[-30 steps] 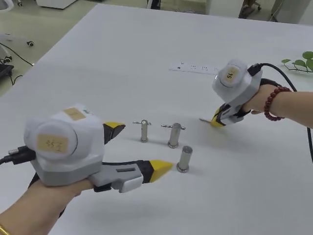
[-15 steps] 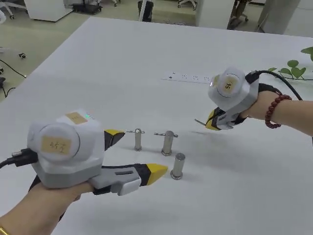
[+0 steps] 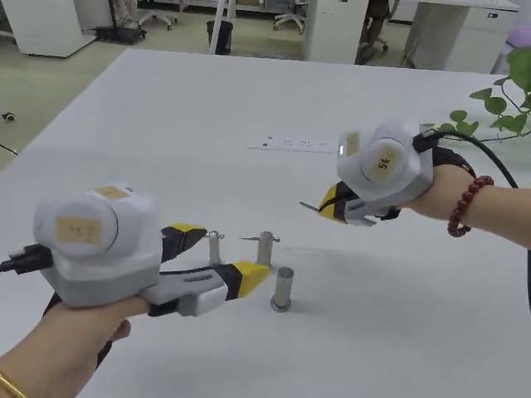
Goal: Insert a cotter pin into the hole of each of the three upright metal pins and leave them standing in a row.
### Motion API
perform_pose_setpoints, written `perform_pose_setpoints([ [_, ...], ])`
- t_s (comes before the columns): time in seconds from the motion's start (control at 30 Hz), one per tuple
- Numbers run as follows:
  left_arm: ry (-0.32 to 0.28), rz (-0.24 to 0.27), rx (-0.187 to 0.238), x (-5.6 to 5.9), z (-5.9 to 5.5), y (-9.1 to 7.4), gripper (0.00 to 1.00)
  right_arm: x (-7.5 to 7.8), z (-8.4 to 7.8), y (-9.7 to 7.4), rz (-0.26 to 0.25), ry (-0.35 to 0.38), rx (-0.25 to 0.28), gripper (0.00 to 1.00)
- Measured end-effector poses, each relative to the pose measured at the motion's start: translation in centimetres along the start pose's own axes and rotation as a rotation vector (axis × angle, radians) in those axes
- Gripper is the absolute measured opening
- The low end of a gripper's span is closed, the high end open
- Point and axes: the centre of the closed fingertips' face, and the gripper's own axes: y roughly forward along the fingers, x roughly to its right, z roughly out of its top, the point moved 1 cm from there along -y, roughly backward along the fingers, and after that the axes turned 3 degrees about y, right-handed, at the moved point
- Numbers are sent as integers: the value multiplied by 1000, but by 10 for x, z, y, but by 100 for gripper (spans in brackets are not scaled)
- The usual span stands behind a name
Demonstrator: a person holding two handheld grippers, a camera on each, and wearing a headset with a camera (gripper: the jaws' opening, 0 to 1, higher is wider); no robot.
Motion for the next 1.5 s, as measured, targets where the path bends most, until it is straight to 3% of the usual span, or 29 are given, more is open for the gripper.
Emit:
perform_pose_setpoints([
  [0.33,-45,-48,39,8,13,13,46,-11,27,-16,-43,-122,66,2],
  [0.63,-125,-85,45,14,18,18,36,-31,46,-22,-37,-205,106,2],
  [1.0,-201,-123,56,23,21,20,22,-51,60,-25,-23,-255,138,2],
  [1.5,-273,-157,73,28,23,21,6,-62,68,-25,-4,-277,155,2],
])
